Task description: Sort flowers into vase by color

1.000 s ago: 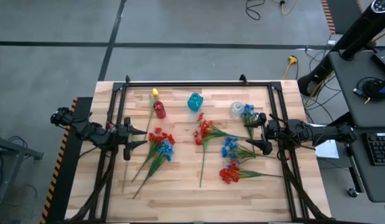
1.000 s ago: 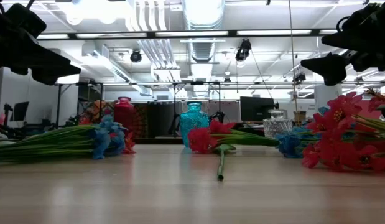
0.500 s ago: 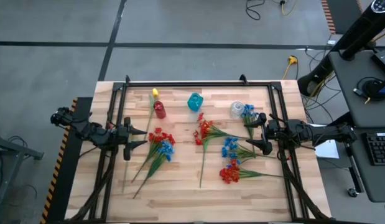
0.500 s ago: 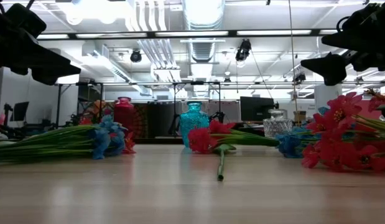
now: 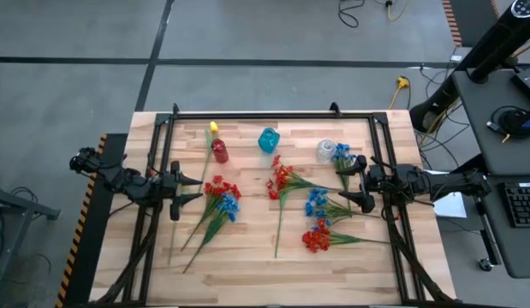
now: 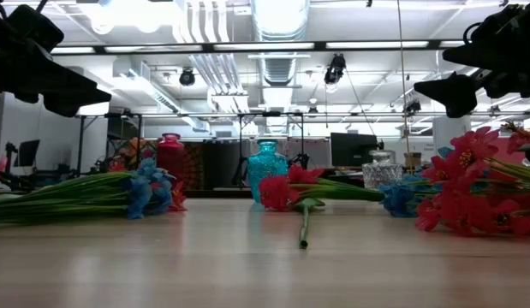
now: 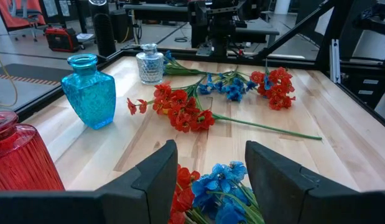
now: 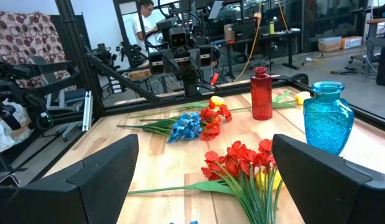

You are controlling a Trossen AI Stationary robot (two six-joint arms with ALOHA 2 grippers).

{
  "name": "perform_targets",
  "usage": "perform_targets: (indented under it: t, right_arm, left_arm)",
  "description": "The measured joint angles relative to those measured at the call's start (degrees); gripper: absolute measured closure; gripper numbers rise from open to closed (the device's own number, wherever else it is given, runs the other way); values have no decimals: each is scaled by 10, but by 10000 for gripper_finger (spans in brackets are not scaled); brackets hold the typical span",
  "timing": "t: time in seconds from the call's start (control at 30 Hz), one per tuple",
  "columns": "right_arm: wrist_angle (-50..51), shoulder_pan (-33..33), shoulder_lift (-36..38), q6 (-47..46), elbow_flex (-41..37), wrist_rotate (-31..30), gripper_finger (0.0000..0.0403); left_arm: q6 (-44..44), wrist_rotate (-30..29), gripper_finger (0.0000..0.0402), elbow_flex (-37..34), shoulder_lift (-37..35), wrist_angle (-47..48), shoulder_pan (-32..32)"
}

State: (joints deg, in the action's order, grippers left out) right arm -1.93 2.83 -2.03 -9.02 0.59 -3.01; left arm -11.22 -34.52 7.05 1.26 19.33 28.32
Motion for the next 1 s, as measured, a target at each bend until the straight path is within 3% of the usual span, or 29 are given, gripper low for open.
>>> perform_targets:
  t: [0.57, 0.7, 0.83, 1.0]
  right_arm:
    - [0, 0, 0, 0, 0, 0, 41]
    - [-1, 0, 0, -2, 0, 0, 41]
    - [-14, -1, 0, -41, 0, -5, 41]
    - [-69, -1, 0, -41, 0, -6, 41]
  left_arm:
    - [2, -4, 229, 0, 0, -12, 0]
    - [-93, -7, 229, -9, 1, -152, 0]
    - [-84, -8, 229, -10, 1, -246, 0]
    - [-67, -10, 229, -1, 2, -296, 0]
